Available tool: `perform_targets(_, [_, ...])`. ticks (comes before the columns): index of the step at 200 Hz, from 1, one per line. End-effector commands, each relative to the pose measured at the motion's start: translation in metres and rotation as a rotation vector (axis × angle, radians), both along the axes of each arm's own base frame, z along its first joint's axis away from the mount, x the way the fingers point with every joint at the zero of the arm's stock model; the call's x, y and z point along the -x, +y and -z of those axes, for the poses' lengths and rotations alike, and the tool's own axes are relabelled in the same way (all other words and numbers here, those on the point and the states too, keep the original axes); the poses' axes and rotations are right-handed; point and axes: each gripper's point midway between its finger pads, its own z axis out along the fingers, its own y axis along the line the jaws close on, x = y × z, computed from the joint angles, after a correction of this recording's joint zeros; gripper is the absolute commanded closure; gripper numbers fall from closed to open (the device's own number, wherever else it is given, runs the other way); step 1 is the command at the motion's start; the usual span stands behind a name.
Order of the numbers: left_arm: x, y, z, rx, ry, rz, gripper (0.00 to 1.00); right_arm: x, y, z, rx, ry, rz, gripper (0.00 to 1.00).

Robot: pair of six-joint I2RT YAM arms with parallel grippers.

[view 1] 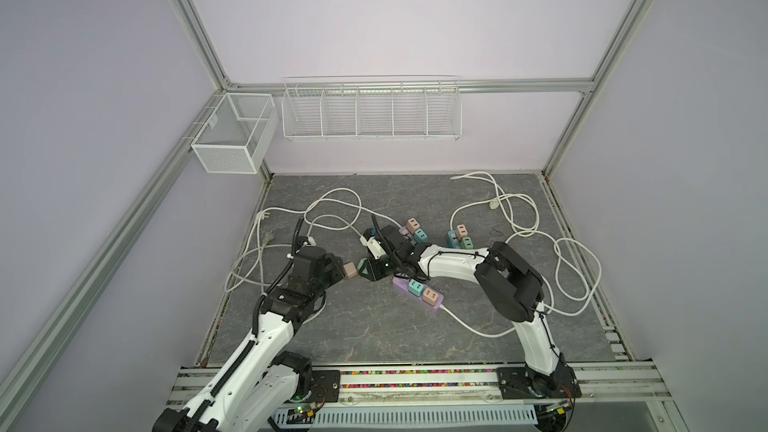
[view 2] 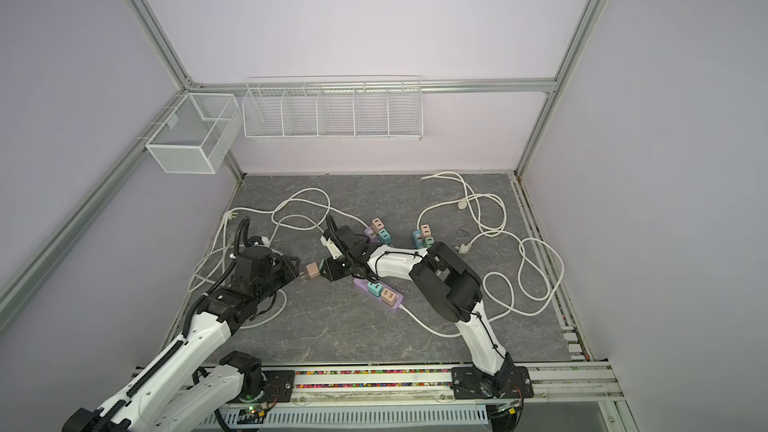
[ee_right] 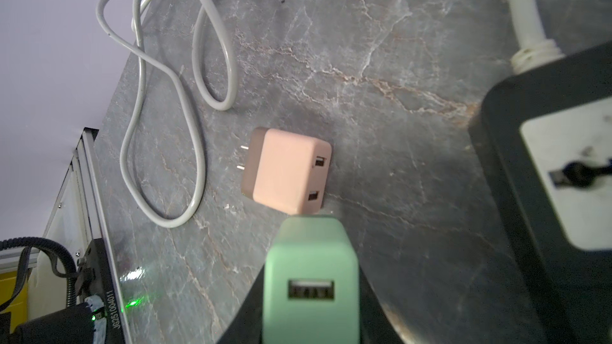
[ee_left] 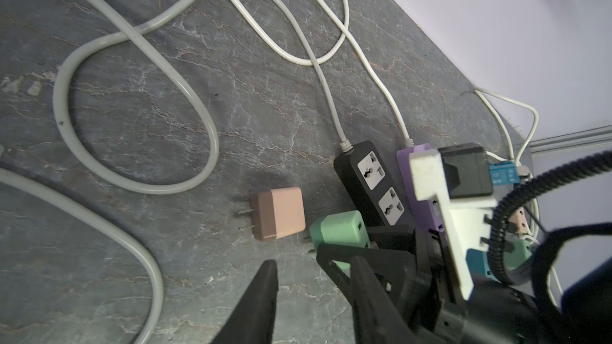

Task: Pull the plug off the socket
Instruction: 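Carry the green adapter toward the pink adapter and lower it onto the table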

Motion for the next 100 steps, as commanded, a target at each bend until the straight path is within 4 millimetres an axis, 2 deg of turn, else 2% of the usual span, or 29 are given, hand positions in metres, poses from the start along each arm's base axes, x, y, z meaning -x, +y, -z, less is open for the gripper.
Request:
perform_targets(1, [0.005, 0.010, 0.006, -0.017, 0.013, -0.042, 0.61, -0.002, 0.015, -0.004, -0.040, -0.004, 0.006, 0.78])
perform_targets(51, [0.007, 0.013, 0.009, -0.015, 0.013, -0.054, 0.61, 0.003, 0.022, 0.006, -0.041, 0.014, 0.001, 0.75])
perform_targets(100, [0.006, 0.014, 0.006, -0.014, 0.009, -0.060, 0.60, 0.003, 0.021, 0.011, -0.016, 0.005, 0.000, 0.62])
